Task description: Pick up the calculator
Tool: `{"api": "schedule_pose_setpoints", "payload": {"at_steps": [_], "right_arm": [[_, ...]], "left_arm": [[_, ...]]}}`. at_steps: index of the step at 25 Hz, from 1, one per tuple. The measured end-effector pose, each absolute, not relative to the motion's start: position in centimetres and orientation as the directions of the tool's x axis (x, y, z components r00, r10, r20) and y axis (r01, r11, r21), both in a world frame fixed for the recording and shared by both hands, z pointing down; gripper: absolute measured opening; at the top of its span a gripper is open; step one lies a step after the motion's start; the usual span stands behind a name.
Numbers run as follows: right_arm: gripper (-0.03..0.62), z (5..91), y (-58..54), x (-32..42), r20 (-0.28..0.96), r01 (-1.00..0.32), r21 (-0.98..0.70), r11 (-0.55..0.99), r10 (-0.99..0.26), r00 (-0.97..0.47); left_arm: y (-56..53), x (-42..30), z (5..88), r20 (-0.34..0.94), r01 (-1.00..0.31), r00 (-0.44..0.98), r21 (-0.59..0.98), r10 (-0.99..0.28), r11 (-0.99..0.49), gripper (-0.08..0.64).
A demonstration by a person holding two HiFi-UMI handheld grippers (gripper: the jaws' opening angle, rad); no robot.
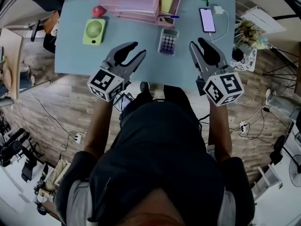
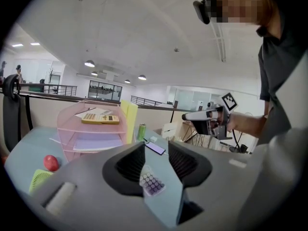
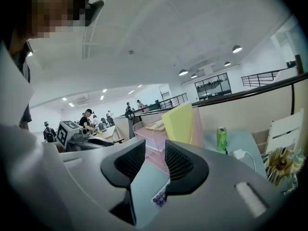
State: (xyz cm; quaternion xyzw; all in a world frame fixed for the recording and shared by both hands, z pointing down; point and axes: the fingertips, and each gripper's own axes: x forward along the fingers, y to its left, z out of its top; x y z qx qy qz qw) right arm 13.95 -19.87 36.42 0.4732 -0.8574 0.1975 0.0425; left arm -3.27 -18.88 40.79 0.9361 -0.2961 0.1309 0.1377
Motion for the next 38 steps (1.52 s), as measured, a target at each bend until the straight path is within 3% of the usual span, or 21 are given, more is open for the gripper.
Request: {"api": "schedule_pose_setpoints", "payload": {"at_steps": [38], "right_arm": [[0.133,59.3,-28.8,14.1,0.555,-0.787,-0.461,0.410,-0.559,-0.616]], "left_arm": [[-27.5,2.5,63.7,0.576,-0.649,0.734,0.436,-0.361,-0.624,0.198]]}}
